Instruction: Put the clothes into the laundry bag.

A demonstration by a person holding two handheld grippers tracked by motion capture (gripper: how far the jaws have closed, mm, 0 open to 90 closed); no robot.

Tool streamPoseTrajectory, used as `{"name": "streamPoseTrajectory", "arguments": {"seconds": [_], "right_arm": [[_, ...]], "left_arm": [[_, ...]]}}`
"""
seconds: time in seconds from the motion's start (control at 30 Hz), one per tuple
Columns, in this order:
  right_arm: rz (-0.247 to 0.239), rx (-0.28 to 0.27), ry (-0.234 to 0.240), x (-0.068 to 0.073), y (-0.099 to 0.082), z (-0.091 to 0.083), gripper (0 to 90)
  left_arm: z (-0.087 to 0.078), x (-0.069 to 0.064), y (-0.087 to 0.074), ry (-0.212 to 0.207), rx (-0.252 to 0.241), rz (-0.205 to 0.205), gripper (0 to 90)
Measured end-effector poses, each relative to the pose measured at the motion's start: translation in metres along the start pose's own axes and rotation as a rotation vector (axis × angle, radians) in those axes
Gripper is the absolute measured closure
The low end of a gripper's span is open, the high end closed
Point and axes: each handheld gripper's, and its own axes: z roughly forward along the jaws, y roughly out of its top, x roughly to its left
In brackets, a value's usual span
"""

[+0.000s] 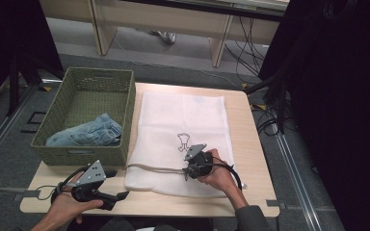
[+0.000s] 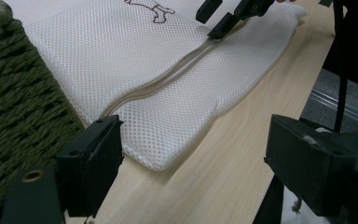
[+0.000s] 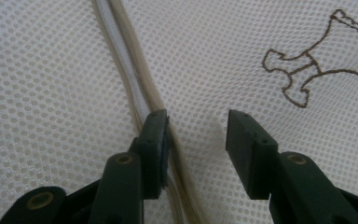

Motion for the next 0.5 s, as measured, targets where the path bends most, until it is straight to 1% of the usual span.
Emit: {"name": "streamPoseTrajectory", "arguments": {"seconds": [0.03, 0.07, 0.1, 0.13, 0.17, 0.2, 0.23, 0.27, 0.3, 0.33, 0.37, 0.4, 0.43, 0.47, 0.5], "right_arm": [[-0.009, 0.004, 0.006, 0.0, 0.0003, 0.0011, 59.9], [-0.009, 0.004, 0.006, 0.0, 0.0003, 0.0011, 59.9], [-0.016, 0.021, 0.016, 0.0011, 0.0012, 0.0027, 59.2], [-0.019, 0.025, 0.01, 0.0011, 0.0018, 0.0032, 58.5], [-0.016, 0.025, 0.013, 0.0006, 0.0022, 0.0041, 58.4], [-0.026, 0.026, 0.01, -0.0008, 0.0032, 0.0055, 58.3], [-0.021, 0.036, -0.001, 0.0002, 0.0036, 0.0055, 58.5], [-0.024, 0.038, -0.004, 0.001, 0.0042, 0.0066, 59.1], [-0.023, 0.042, 0.003, 0.0016, 0.0047, 0.0075, 59.4], [-0.032, 0.047, 0.004, 0.002, 0.0055, 0.0076, 59.6], [-0.029, 0.049, 0.001, 0.0028, 0.0058, 0.0076, 60.8], [-0.046, 0.043, 0.005, 0.0021, 0.0065, 0.008, 61.8], [-0.051, 0.045, 0.007, 0.0035, 0.0071, 0.0076, 64.3], [-0.063, 0.048, 0.017, 0.0051, 0.0076, 0.008, 65.8], [-0.08, 0.047, 0.019, 0.0057, 0.0085, 0.0083, 67.5]], "left_arm": [[-0.0003, 0.0009, 0.0004, -0.007, 0.008, 0.013, 17.9], [-0.0003, 0.0009, 0.0004, -0.007, 0.008, 0.013, 17.9], [-0.0004, 0.001, 0.0005, -0.009, 0.006, 0.019, 17.9], [-0.0006, 0.0017, 0.0007, -0.009, 0.007, 0.028, 17.9], [-0.0006, 0.0017, 0.0007, -0.009, 0.007, 0.028, 17.9], [-0.0001, 0.0028, 0.0011, -0.01, 0.003, 0.03, 17.9], [0.0013, 0.0027, 0.0006, -0.008, -0.011, 0.021, 17.9], [0.0004, 0.0035, 0.0018, 0.0, 0.007, 0.033, 17.9], [0.0008, 0.0042, 0.0021, -0.007, 0.005, 0.031, 17.9], [0.0015, 0.0032, 0.0016, -0.006, 0.008, 0.002, 17.9], [0.0017, 0.0028, 0.0017, -0.001, 0.003, 0.008, 17.9], [0.0031, 0.0027, 0.0011, -0.004, -0.004, 0.006, 18.0], [0.0028, 0.0025, 0.0013, -0.008, -0.003, 0.014, 18.0], [0.0017, 0.0018, 0.002, -0.013, 0.006, 0.015, 18.0], [0.0017, 0.0019, 0.0024, -0.016, 0.005, 0.022, 18.0]]}}
